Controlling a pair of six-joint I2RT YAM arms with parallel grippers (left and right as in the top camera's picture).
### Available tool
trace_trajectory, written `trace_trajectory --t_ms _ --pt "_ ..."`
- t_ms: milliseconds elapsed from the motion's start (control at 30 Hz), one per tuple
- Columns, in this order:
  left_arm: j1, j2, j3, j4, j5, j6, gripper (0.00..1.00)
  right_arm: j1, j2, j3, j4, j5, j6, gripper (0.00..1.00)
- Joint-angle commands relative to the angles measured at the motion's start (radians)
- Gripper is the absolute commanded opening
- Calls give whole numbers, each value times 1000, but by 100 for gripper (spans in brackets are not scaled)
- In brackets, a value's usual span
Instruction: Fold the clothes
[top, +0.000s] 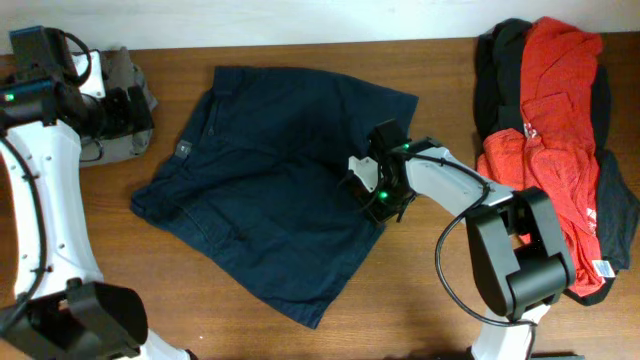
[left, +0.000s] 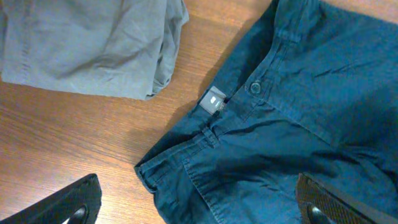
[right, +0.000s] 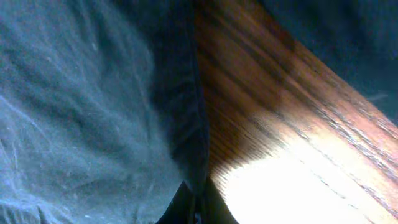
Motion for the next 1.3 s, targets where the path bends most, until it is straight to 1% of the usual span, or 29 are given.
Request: trace_trajectory --t_ms 0,167,300,367,400,433,467,500,567,600,667,733,767,1000,1133,1200,1267 --pt "-6 43 3 -5 14 20 99 -87 -10 -10 8 -10 12 4" --pt "-33 64 3 4 14 20 99 -262 -10 -10 62 -17 64 4" --pt "-60 83 3 5 11 20 99 -345 -10 19 99 -72 64 4" --pt "-71 95 3 5 11 20 99 -349 -10 56 82 -93 64 5" --pt "-75 100 3 5 11 20 99 -349 -10 76 68 -97 64 13" --pt "-83 110 3 5 11 27 99 -349 -10 136 11 -108 64 28" --pt "-89 117 3 3 11 37 99 -349 -10 185 -39 -119 64 35" --pt "-94 121 3 0 11 46 99 -350 -10 247 -108 -131 64 44" --pt "-104 124 3 -11 25 60 99 -350 -11 394 -272 -153 66 56" --pt "-106 121 3 -16 54 76 99 -350 -12 453 -332 -155 77 59" --pt "-106 100 3 -25 110 92 99 -349 -17 579 -451 -154 91 61" --pt "-106 70 3 -38 124 92 99 -349 -31 656 -521 -154 101 63" --pt "-106 27 3 -70 124 92 99 -349 -67 719 -590 -149 125 63" --pt "-106 -82 3 -183 106 68 99 -340 -218 725 -714 -105 156 64" --pt "-106 -146 3 -275 71 19 99 -311 -334 724 -813 0 236 66" --pt "-106 -175 -2 -311 71 0 99 -286 -390 723 -852 36 280 69" --pt "-106 -226 -55 -310 70 -35 99 -245 -444 696 -881 78 346 79"
